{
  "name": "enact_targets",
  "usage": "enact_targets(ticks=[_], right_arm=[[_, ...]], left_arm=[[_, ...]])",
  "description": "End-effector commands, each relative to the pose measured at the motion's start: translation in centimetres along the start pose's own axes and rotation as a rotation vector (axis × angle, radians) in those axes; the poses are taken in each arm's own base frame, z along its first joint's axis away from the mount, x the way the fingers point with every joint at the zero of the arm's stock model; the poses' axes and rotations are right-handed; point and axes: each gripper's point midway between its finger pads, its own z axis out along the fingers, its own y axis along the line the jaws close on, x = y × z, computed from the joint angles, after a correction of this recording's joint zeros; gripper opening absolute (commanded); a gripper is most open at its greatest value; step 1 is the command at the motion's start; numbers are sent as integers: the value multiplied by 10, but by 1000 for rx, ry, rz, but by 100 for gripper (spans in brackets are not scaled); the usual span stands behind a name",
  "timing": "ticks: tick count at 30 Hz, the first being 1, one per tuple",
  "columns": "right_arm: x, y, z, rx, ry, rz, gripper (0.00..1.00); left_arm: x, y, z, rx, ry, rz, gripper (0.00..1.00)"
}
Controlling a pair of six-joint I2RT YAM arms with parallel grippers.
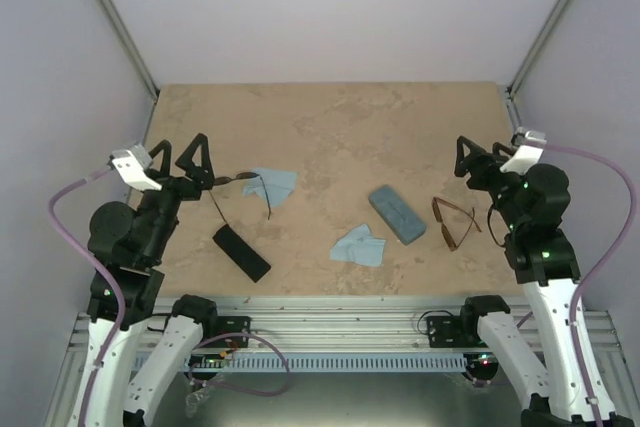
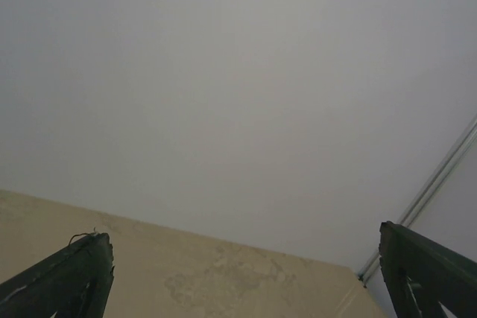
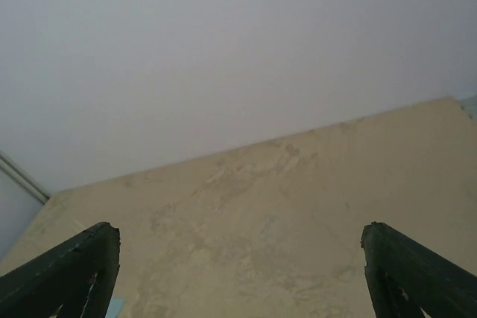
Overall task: Organize the sunglasses
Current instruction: Pick up the sunglasses case from the center of the board.
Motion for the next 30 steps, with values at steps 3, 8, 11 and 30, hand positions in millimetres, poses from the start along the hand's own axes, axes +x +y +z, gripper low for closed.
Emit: enact_targets(ticks=[3, 8, 11, 30], right_arm=[[53, -19, 24, 34, 173, 56, 85], [114, -47, 38, 145, 356, 71, 82], [153, -57, 37, 205, 458, 73, 82], [309, -26, 35, 141, 839, 15, 87]], left_arm=[[40, -4, 1, 89, 120, -60, 99], [84, -7, 8, 177, 229, -133, 99], [107, -3, 12, 182, 288, -177, 99], [160, -1, 24, 230, 443, -293, 99]])
